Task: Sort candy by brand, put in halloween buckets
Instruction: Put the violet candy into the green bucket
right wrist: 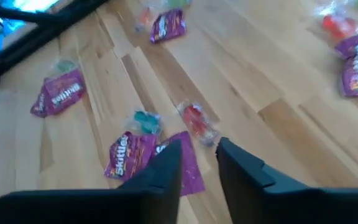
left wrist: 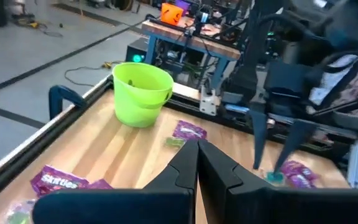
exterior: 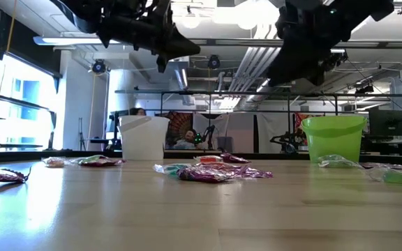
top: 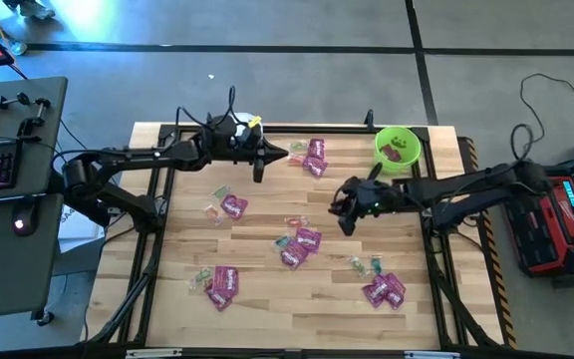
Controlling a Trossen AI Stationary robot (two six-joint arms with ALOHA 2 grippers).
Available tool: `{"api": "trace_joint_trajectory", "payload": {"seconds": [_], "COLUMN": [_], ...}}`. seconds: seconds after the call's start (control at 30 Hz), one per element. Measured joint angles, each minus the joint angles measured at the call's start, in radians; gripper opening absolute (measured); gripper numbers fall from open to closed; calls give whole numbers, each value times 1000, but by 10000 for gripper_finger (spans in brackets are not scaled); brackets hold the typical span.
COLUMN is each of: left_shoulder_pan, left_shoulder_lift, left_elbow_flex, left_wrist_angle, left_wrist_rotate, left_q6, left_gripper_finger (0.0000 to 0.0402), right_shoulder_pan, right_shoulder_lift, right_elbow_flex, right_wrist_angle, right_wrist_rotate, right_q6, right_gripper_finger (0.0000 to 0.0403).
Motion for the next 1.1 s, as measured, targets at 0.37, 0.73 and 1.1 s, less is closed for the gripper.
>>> {"api": "trace_joint_trajectory", "payload": {"seconds": [0.37, 0.73, 1.1], "left_shoulder_pan": [-8, 43, 40], "left_shoulder_lift": [0, 0, 7], "left_elbow_flex": [0, 0, -1], "left_wrist_angle": [-1, -38, -56], "left_wrist_rotate": [8, -29, -105], "left_q6": [4, 38, 2], "left_gripper_finger": [0, 0, 0], "right_shoulder_pan": [56, 59, 137], "right_shoulder_lift": [225, 418, 501], "right_elbow_flex": [107, 137, 137], "right_wrist_angle": [2, 94, 10], "right_wrist_rotate": [44, -6, 18], "right_q6": [20, -10, -180], "right_gripper_finger": [200, 216, 216]}}
